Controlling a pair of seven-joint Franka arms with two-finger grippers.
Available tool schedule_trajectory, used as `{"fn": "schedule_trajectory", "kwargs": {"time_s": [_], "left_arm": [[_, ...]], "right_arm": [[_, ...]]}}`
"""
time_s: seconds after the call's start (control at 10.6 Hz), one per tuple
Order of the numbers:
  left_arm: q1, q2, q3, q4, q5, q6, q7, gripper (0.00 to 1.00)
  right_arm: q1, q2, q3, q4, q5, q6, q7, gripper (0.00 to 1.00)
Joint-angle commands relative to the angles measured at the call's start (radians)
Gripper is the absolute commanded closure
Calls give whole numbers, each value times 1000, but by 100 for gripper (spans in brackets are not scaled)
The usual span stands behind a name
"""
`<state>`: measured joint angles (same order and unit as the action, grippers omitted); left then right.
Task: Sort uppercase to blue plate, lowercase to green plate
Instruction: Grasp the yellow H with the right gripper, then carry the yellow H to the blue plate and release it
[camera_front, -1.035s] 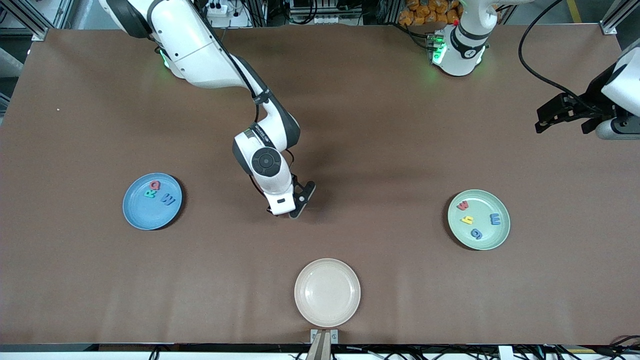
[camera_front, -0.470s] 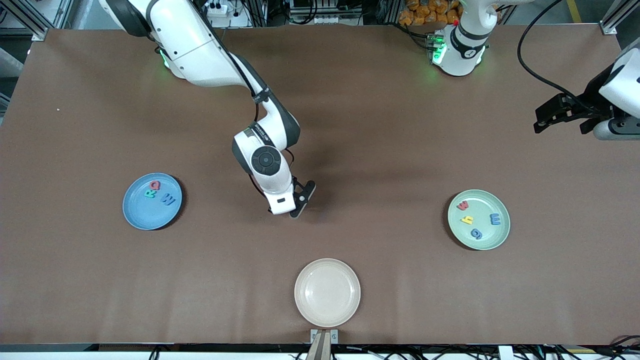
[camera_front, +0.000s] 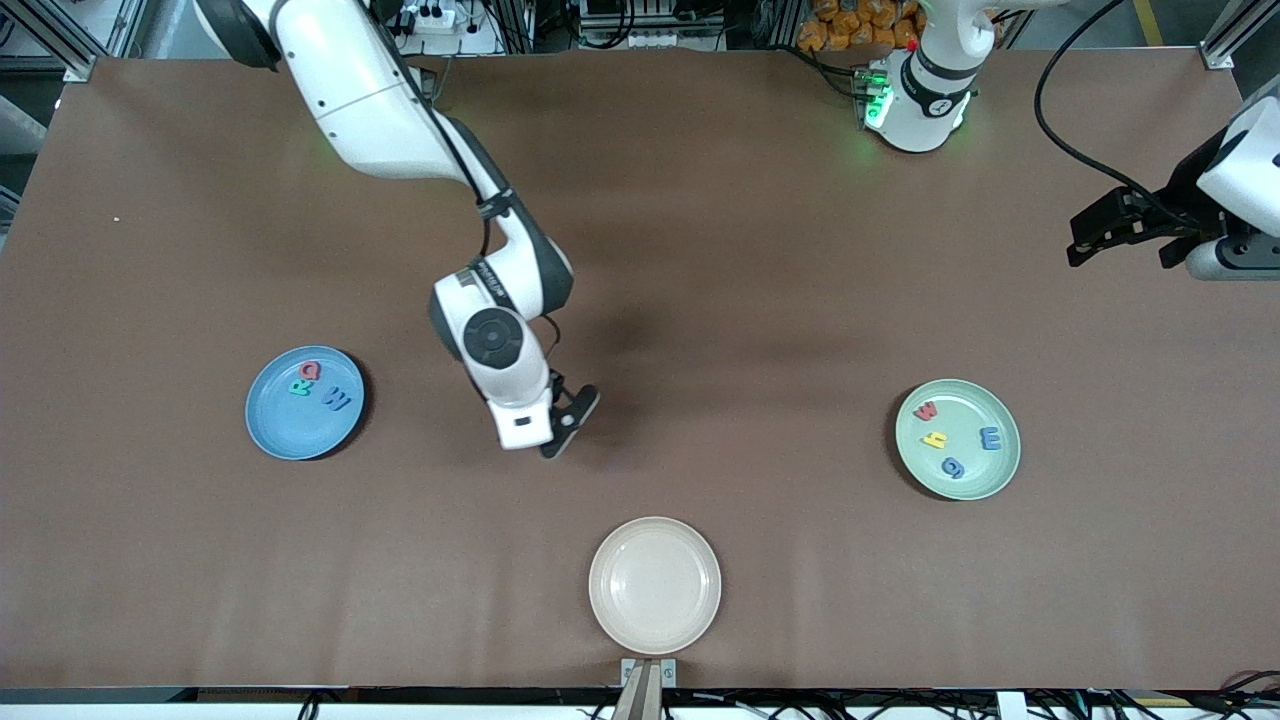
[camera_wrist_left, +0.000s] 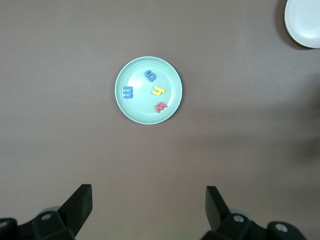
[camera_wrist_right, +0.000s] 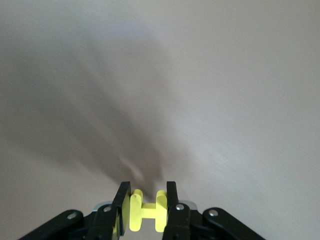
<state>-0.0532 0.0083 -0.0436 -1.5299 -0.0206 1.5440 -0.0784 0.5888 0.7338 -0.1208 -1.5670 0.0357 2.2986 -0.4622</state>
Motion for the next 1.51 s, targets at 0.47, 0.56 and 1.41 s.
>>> {"fn": "schedule_trajectory", "kwargs": {"time_s": [0.47, 0.56, 1.41], "left_arm": [[7, -2, 1, 1, -12, -13, 3, 0], [7, -2, 1, 1, -12, -13, 3, 0], [7, -7, 2, 8, 37, -13, -12, 0]], "right_arm": [[-30, -189, -304, -44, -7, -338, -86, 100], [-76, -189, -315, -45, -5, -341, -160, 100], [-236, -171, -309, -156, 29, -335, -322, 25]]}}
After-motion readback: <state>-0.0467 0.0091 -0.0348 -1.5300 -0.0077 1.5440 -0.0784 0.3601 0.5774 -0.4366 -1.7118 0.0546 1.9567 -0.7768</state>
